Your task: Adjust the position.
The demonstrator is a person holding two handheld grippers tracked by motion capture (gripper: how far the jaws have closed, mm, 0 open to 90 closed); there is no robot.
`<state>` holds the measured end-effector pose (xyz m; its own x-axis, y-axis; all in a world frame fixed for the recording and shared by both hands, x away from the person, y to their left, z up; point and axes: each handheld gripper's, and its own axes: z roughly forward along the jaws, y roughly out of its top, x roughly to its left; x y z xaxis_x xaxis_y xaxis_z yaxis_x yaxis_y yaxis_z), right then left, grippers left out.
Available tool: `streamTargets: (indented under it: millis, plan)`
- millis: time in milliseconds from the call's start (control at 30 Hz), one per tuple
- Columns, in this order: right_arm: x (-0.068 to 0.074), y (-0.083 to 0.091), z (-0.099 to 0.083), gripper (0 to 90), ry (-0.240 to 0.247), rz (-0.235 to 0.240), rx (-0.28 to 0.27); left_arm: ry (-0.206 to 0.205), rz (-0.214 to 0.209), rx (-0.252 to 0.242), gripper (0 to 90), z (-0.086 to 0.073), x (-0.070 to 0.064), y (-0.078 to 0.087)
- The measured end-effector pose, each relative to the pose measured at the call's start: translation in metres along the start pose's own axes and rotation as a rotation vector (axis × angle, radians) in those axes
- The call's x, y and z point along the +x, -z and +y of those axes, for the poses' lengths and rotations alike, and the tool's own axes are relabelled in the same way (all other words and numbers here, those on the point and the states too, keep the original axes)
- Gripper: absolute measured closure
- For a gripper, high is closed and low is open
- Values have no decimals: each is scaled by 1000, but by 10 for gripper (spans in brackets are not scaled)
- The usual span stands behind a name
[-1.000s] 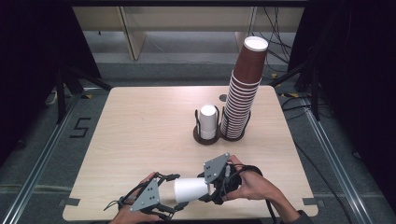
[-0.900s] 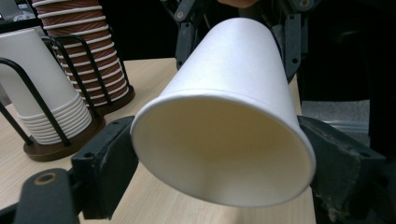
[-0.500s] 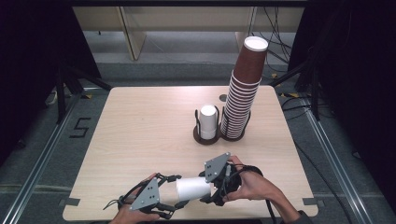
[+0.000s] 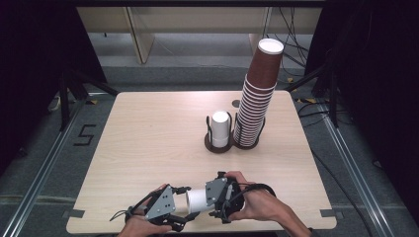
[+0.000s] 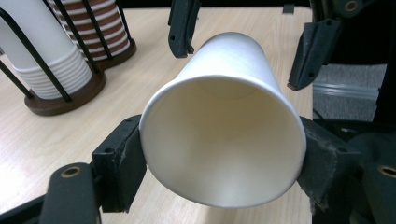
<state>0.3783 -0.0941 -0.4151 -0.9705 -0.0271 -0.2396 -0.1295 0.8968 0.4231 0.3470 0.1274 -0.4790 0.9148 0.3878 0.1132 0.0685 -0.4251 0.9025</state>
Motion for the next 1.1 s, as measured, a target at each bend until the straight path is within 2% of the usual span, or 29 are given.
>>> streamTargets:
  millis: [33,133,167,233,267,300,333,367,400,433,467,500,533,567,600,633,667,700,767,800,933,1100]
  plan:
    - [0,0,0,213,0,0,0,0,0,0,249,0,0,0]
    - [-2,-10,4,212,82,7,-13,-2,-11,-7,249,2,-1,0]
    - [0,-12,4,219,55,6,10,-2,-10,-9,249,3,-2,0]
    - [1,-14,4,247,46,12,19,-4,-22,-15,248,4,-2,0]
    - [0,-16,4,283,74,14,22,-8,-17,-4,247,4,-3,1]
    - [2,-17,4,325,65,14,29,-5,-21,-9,243,4,-3,1]
    - [-2,-19,3,327,122,16,13,14,-29,-34,221,3,-2,1]
    - [-2,-19,3,327,122,16,13,14,-29,-34,210,3,-2,1]
    - [-2,-15,0,325,57,45,-2,68,-26,-102,193,1,0,2]
    - [-5,-14,-2,325,55,53,-36,101,-22,-152,162,0,0,1]
    - [-8,-13,-5,326,44,74,-85,117,-13,-167,127,-1,2,4]
    - [-8,-13,-5,326,44,74,-85,117,-13,-167,120,-1,2,4]
    - [-15,-10,-13,326,-9,136,-196,164,-11,-231,113,-1,4,6]
    - [-15,-10,-13,326,-9,136,-196,164,-11,-231,119,-1,4,6]
    - [-22,-9,-20,326,-7,133,-259,205,-18,-280,132,-1,6,8]
    - [-22,-9,-20,326,-7,133,-259,205,-18,-280,135,-1,6,8]
    - [-24,-7,-24,326,-24,144,-285,222,-27,-313,135,-2,6,7]
    - [-25,-6,-28,326,-55,158,-317,234,-33,-326,140,-1,6,6]
    - [-25,-6,-29,326,-66,159,-330,232,-32,-328,142,-1,6,6]
    - [-25,-6,-30,325,-89,176,-353,239,-15,-305,142,-1,4,6]
    - [-24,-8,-28,324,-94,189,-372,255,-22,-319,142,0,3,4]
    - [-23,-10,-27,322,-107,204,-386,251,-24,-326,144,2,3,4]
